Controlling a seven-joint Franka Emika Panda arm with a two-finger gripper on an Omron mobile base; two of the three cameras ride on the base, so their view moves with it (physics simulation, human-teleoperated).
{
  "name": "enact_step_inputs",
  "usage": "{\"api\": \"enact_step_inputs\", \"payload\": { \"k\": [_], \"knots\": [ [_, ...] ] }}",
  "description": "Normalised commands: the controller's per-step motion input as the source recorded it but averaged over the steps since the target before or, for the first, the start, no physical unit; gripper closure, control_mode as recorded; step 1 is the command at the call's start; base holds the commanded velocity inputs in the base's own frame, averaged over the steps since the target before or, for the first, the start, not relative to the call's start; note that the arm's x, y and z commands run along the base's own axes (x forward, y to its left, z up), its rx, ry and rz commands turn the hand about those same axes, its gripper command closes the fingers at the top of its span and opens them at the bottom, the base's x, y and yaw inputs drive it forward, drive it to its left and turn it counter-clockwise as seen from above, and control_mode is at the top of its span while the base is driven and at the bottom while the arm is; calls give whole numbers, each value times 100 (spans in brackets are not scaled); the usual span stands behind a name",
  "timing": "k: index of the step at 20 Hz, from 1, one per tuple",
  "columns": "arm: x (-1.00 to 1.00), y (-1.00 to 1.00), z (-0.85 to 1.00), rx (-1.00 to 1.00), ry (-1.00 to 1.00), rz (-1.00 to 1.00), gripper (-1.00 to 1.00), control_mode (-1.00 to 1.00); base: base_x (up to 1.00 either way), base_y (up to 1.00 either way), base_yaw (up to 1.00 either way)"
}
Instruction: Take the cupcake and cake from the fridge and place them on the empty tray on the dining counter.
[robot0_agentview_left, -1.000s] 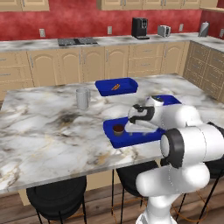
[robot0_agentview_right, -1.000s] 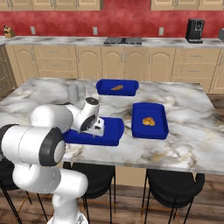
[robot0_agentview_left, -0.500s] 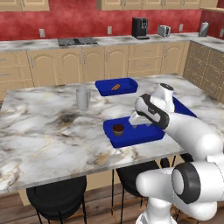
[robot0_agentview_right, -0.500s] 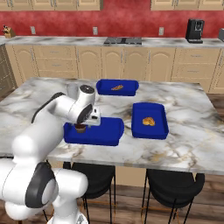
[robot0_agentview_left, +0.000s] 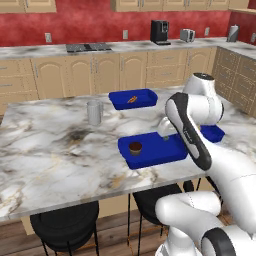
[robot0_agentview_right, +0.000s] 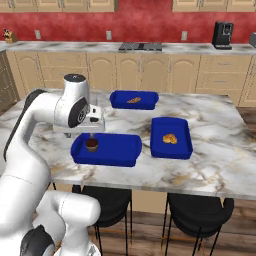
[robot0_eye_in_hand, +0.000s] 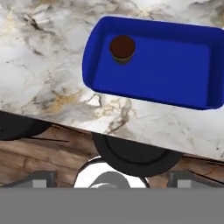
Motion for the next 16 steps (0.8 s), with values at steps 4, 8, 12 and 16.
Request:
{"api": "enact_step_inputs", "payload": {
  "k": [4,8,12,16],
  "knots": [
    [-100,-2,98,0,-16,-7,-100,-100,0,0,0],
    [-100,0,79,0,-21,-17,-100,-100,0,0,0],
    [-100,13,70,0,-18,-13,-100,-100,0,0,0],
    [-97,18,54,0,-18,-16,-100,-100,0,0,0]
  ]
}}
